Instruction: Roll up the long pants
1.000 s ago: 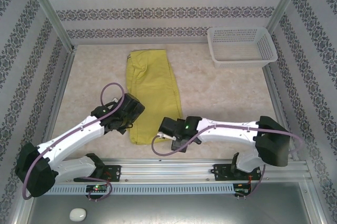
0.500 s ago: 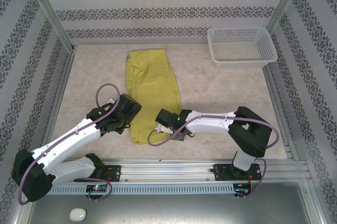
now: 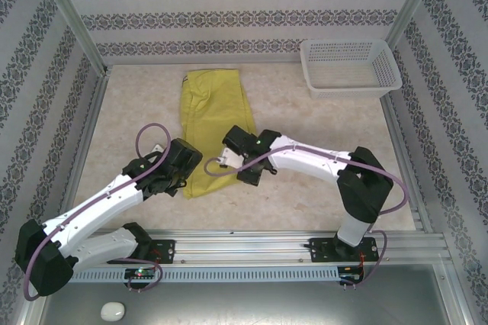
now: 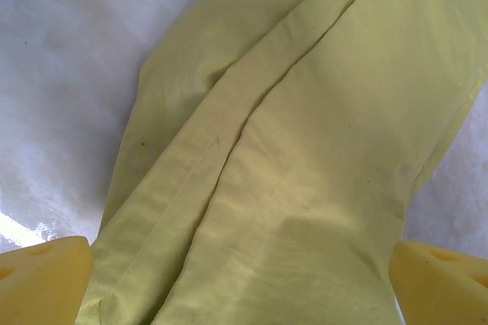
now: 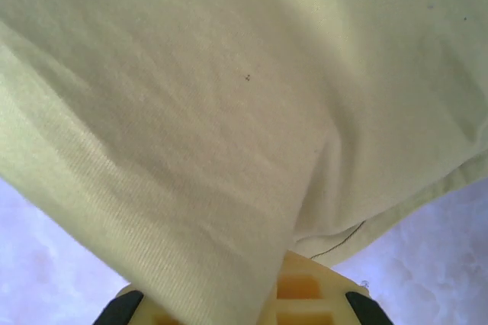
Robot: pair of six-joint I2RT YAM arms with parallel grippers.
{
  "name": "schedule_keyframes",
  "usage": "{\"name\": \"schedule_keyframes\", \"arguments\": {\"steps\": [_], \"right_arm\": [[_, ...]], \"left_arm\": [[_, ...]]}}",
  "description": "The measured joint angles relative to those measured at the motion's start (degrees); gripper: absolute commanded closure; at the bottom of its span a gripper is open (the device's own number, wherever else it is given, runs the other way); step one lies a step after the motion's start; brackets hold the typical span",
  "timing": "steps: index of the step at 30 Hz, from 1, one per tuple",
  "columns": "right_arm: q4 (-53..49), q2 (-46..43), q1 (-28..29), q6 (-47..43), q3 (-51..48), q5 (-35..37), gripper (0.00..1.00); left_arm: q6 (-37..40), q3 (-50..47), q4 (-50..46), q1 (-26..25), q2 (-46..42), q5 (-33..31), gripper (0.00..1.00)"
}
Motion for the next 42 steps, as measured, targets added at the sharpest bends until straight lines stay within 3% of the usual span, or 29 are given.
{"name": "schedule_keyframes", "arguments": {"steps": [8, 16, 26, 27, 28, 29, 31, 33, 37, 42], "right_arm": [[-5.8, 10.3, -3.3, 1.4, 10.7, -4.9, 1.00], [-7.5, 12.0, -5.2, 1.6, 13.6, -6.9, 1.00], [-8.3, 11.8, -6.6, 1.5, 13.8, -7.3, 1.00], [-8.4, 11.7, -6.6, 1.5, 13.8, -7.3, 1.00], [-8.4, 11.6, -6.7, 1.5, 13.8, -7.3, 1.00], [-8.5, 11.4, -6.7, 1.6, 13.8, -7.3, 1.00], [-8.7, 11.0, -6.8, 1.5, 13.8, -7.3, 1.00], [-8.9, 10.5, -7.3, 1.5, 13.8, -7.5, 1.00], [-10.1, 10.0, -9.0, 1.2, 14.6, -9.3, 1.00], [-13.4, 12.3, -11.2, -0.3, 21.2, -12.4, 1.00]], "left_arm": [[-1.8, 0.7, -2.8, 0.0, 0.3, 1.6, 0.00], [-11.8, -7.1, 4.0, -1.6, -0.3, 3.9, 0.00], [-21.1, -7.5, 10.1, -1.8, 6.7, -2.9, 0.00], [-21.7, -7.4, 10.8, -1.8, 7.6, -3.5, 0.04], [-22.4, -7.1, 11.3, -1.8, 8.8, -4.2, 0.16], [-23.2, -6.8, 11.7, -1.8, 9.7, -4.5, 0.33], [-23.8, -5.9, 12.0, -1.8, 11.4, -5.5, 0.76], [-24.2, -5.1, 11.9, -1.8, 12.2, -6.6, 0.94], [-24.7, -2.5, 10.4, -1.8, 12.3, -10.2, 0.98], [-24.2, 3.7, 4.8, -0.9, 12.6, -15.3, 0.88]]}}
